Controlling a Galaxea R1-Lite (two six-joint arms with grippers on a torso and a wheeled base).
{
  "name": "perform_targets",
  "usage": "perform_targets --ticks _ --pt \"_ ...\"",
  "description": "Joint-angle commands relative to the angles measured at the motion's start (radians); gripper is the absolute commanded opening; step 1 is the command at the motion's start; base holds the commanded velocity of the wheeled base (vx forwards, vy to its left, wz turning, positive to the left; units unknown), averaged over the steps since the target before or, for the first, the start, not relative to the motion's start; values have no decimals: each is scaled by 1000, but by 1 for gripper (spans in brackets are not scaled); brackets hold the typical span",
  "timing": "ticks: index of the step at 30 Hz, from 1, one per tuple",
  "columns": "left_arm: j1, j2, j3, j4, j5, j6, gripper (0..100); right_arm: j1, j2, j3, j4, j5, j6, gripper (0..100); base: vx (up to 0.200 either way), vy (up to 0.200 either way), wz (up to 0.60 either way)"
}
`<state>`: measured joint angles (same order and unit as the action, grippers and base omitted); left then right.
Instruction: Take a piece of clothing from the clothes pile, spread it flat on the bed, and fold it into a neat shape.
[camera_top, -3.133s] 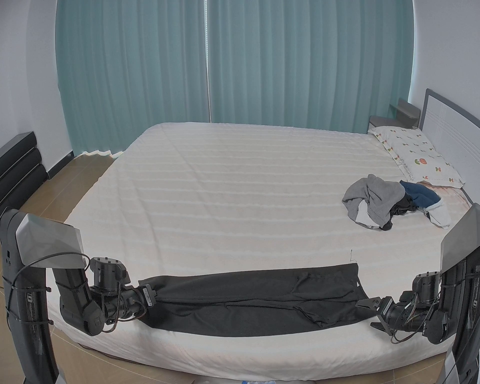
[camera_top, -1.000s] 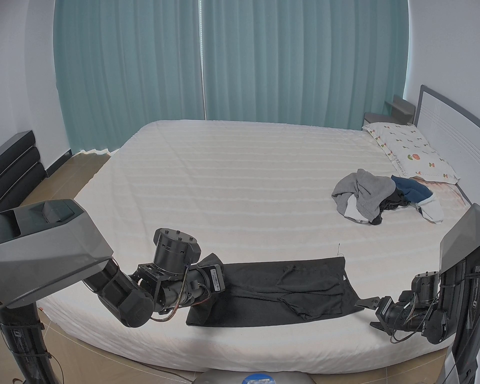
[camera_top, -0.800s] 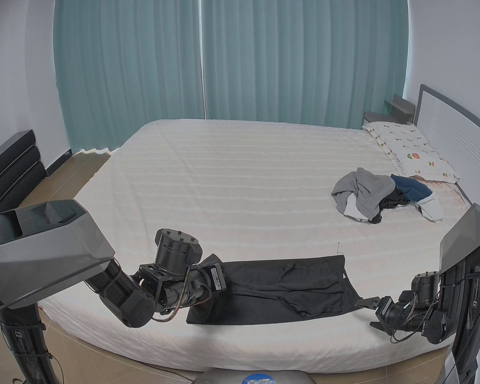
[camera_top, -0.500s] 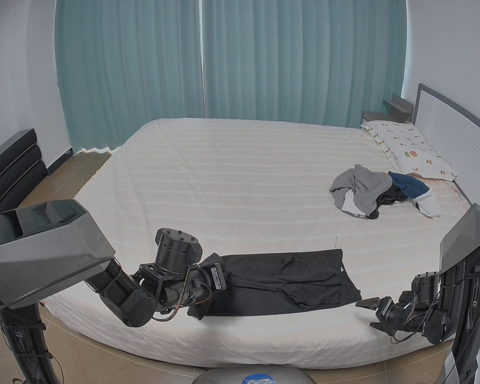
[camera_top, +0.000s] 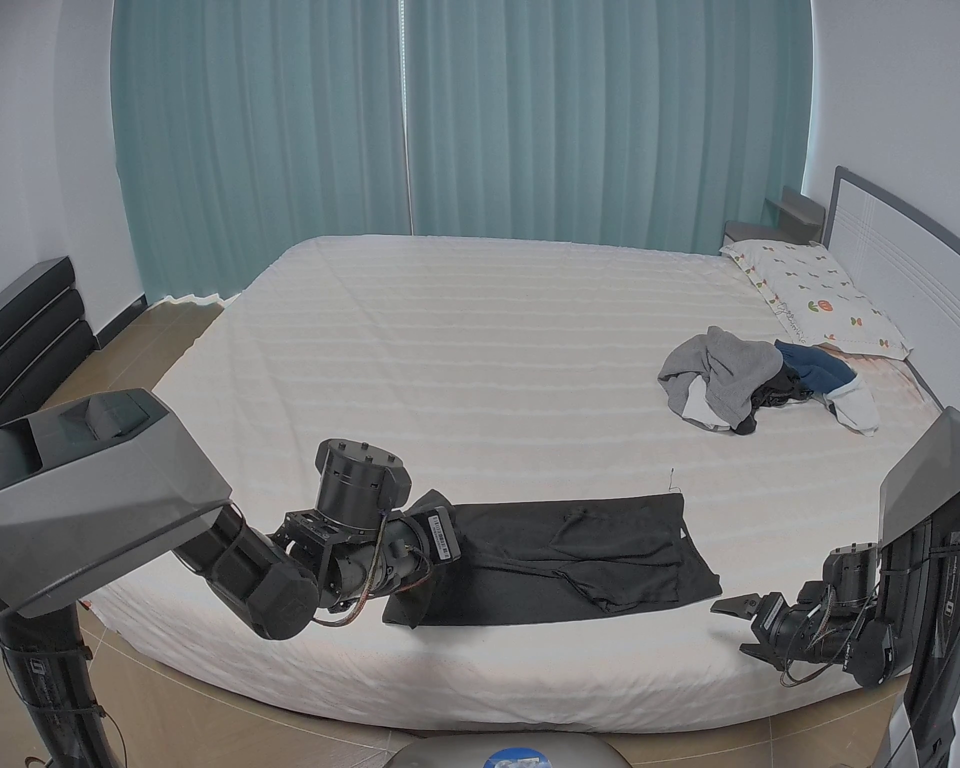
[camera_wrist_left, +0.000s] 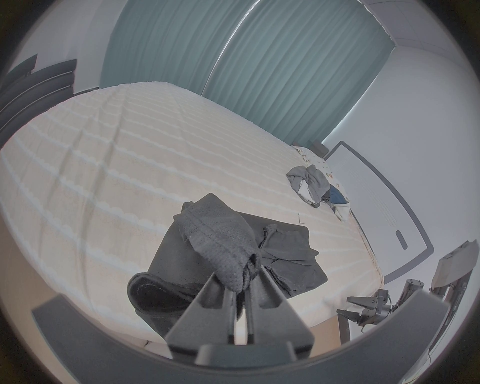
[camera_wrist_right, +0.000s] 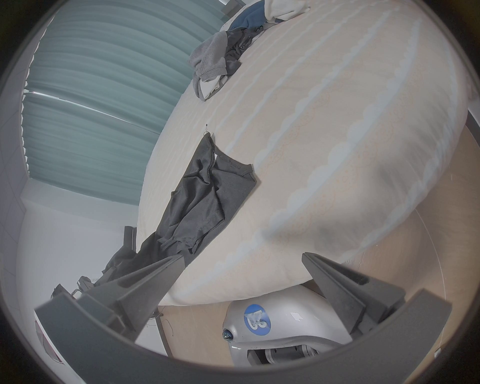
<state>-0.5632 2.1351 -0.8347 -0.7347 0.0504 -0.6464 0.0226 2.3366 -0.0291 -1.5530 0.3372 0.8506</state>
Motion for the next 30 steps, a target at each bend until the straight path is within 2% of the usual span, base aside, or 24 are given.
perform_targets --ticks 1,11,19,30 --pt "0 2 -60 54 0 -10 0 0 6 0 -15 0 -1 100 0 -200 0" --pt "-30 22 -158 152 2 -33 0 0 6 0 -15 0 -1 100 0 -200 0" --pt "-52 58 -198 163 11 -35 0 2 6 0 -16 0 -1 100 0 -200 0" --pt "-80 117 -345 293 34 -33 0 2 6 2 -16 0 -1 100 0 -200 0"
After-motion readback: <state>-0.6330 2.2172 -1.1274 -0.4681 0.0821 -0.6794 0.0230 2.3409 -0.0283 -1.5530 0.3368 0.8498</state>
